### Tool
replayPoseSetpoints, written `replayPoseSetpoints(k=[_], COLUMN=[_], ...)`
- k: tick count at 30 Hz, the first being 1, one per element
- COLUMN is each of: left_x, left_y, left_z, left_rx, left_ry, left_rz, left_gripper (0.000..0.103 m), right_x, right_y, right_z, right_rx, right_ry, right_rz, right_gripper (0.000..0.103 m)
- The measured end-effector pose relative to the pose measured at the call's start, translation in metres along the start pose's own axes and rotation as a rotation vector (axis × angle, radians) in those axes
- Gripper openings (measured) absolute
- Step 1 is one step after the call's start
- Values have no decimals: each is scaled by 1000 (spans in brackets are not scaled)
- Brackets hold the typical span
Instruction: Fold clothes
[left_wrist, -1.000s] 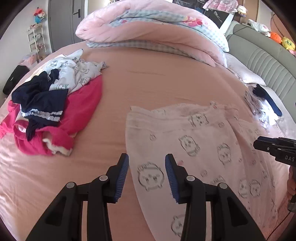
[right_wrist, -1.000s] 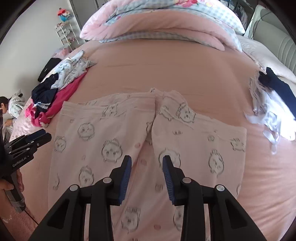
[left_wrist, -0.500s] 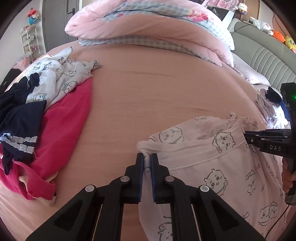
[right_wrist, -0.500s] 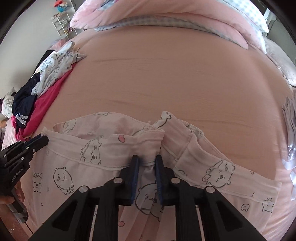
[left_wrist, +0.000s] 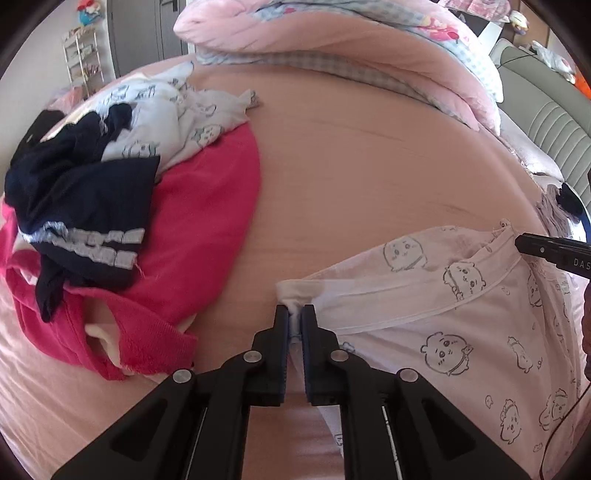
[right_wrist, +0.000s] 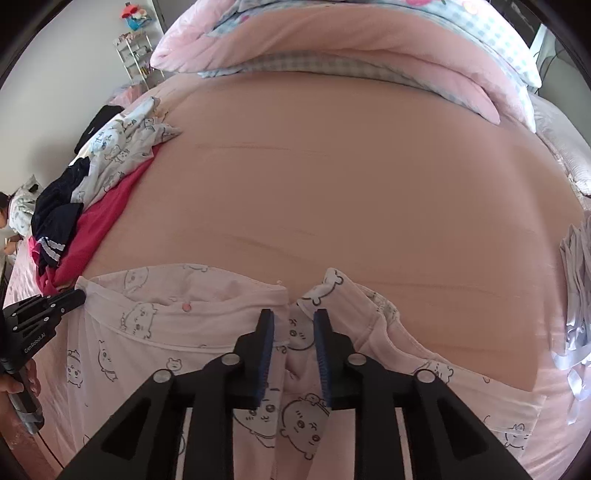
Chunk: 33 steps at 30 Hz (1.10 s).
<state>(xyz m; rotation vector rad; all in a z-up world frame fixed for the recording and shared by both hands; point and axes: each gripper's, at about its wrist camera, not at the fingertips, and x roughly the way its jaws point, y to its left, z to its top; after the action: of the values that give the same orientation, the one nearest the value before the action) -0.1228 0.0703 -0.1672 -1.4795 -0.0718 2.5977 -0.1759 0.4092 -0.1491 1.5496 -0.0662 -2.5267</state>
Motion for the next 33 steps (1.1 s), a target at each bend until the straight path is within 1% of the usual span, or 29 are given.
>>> replayPoseSetpoints(k=[2,4,5,6,7,9,10,11,12,13,15,18,19,22,23,24,25,26,27,28,29,31,32,33], left_x=[-7,-14,-14,-12,-10,-3,1,4,4,4,-2,-21,-28,-47,-47,-40,-26,-13,2,8,5,-3,-8,-13], left_y=[3,5,5,5,5,3,2,1,0,-1,-2,0,1,4,4,6,10,13,16,17,16,16,17,18], left_z=[-1,-1,0,0,1,2,3,4,4,5,5,6,7,10,12,14,15,16,16,15,16,17,18,19], left_rx=[-18,-20,-17,-12,-7,11,18,21,21,20,25,30,25,14,14,8,-4,-16,-26,-27,-19,-4,2,7], left_ry=[-20,-50,-49,-38,-27,3,20,24,16,13,4,-48,-70,-131,-146,-130,-86,-42,12,34,19,-10,-21,-32], left_rz=[-32,-42,-45,-51,-56,-41,-34,-33,-37,-39,-47,-52,-53,-51,-40,-37,-41,-46,-31,-12,-7,18,50,79], left_gripper=[7,8,9,9,10,10,10,10,10,10,6,4,4,4,4,4,5,7,8,8,8,8,8,8], right_x=[0,-1,1,4,8,17,22,27,31,31,24,-1,-12,-34,-33,-27,-18,-1,19,36,45,31,23,12], right_y=[3,11,16,20,23,28,30,31,33,34,38,42,41,30,27,23,20,16,13,10,7,5,4,4], right_z=[-1,0,1,2,3,4,4,5,5,6,7,7,9,16,19,23,26,29,31,31,32,34,36,37], right_rx=[-16,-55,-79,-100,-118,-144,-152,-155,-157,-155,-163,-178,-175,-134,-118,-99,-79,-60,-39,-11,10,23,25,16], right_ry=[2,-5,-3,7,18,44,48,54,56,52,22,-62,-95,-184,-188,-184,-170,-124,-51,19,55,-3,-36,-76], right_rz=[26,31,16,5,4,28,22,23,31,49,59,61,69,132,144,153,155,143,135,134,138,163,168,158], right_gripper=[31,34,44,50,50,50,49,39,14,9,7,6,6,6,7,7,7,7,7,8,10,11,16,29])
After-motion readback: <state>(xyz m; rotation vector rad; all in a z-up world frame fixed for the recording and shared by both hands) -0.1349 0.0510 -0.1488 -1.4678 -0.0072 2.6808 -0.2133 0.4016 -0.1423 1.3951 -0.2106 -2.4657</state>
